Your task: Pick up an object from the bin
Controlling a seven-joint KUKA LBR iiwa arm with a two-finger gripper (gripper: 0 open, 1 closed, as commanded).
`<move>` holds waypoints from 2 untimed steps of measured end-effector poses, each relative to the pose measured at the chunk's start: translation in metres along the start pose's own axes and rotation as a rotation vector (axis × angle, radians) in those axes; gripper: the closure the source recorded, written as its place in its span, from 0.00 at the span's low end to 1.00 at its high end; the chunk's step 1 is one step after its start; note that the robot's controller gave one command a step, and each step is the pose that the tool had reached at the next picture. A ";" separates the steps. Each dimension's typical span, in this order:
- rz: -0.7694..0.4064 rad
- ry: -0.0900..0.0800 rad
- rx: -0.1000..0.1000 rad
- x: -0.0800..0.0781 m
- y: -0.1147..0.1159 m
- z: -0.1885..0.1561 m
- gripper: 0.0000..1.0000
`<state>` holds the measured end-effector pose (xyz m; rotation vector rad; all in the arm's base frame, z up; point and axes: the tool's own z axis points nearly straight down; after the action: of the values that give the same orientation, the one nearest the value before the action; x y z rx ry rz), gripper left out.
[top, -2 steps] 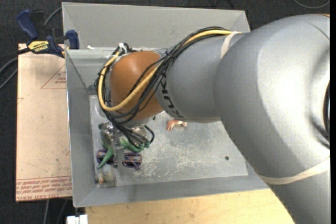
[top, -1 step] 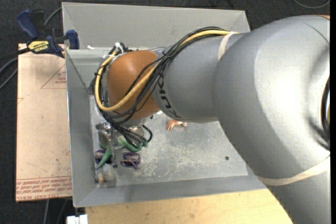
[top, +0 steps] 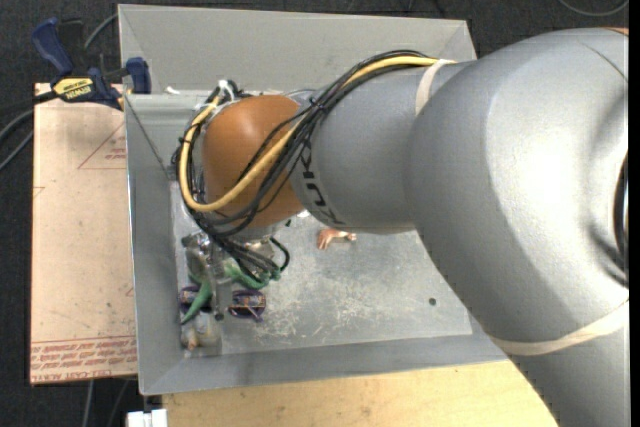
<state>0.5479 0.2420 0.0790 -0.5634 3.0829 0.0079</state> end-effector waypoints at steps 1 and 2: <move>0.007 0.003 -0.001 0.002 -0.001 -0.011 1.00; 0.006 0.009 0.000 0.003 -0.001 -0.031 1.00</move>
Offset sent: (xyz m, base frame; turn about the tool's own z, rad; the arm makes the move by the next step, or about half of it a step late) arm 0.0000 0.0000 0.1114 0.0000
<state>0.5452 0.2397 0.1100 -0.5561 3.0932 0.0057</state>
